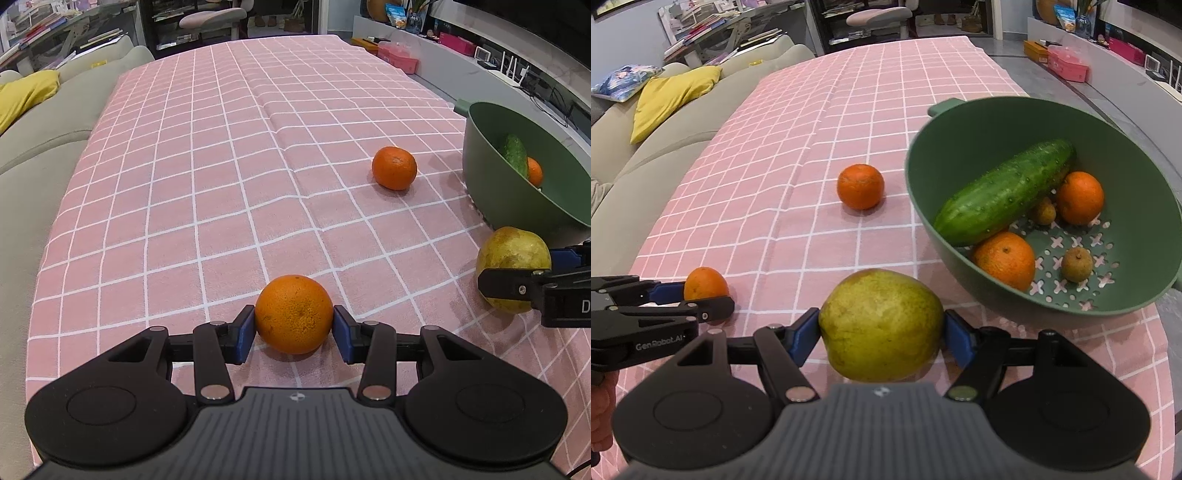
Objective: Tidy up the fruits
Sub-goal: 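Grasp an orange with the left tool while the right tool grasps the yellow-green pear, then carry the pear over the colander and open the right tool to drop it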
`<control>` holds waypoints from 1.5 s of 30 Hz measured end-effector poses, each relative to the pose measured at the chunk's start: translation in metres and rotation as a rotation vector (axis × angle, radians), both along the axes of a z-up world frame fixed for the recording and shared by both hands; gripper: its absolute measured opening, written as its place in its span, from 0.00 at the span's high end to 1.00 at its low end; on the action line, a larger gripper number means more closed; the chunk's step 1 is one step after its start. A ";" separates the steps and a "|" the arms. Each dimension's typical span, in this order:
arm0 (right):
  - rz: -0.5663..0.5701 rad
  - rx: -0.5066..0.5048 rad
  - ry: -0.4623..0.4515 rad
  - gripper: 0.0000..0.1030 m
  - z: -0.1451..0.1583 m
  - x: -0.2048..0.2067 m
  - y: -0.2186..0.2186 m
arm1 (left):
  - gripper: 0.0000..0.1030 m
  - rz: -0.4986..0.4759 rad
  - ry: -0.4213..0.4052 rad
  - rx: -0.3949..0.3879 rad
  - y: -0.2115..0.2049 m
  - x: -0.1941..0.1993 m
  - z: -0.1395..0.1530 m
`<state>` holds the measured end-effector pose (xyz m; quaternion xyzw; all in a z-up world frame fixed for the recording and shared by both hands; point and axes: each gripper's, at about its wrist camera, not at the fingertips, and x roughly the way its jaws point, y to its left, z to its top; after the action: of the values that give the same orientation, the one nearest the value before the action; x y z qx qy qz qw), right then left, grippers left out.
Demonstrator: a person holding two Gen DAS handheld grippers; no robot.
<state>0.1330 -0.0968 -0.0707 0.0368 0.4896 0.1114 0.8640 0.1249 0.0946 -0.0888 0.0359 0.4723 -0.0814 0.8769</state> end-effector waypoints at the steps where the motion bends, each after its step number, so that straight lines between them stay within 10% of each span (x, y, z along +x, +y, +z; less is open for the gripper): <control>1: 0.005 0.002 -0.001 0.34 0.001 0.000 0.001 | 0.52 0.001 -0.002 0.001 0.000 0.000 0.001; 26: -0.036 0.154 -0.181 0.34 0.087 0.005 -0.061 | 0.52 -0.117 -0.118 0.017 -0.082 -0.002 0.086; 45: -0.069 0.094 -0.143 0.34 0.085 0.056 -0.160 | 0.52 -0.312 -0.094 -0.035 -0.209 0.037 0.064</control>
<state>0.1891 -0.2569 0.0143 0.0863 0.4194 0.1070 0.8973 0.1620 -0.1140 -0.0243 0.0974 0.4180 -0.2233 0.8752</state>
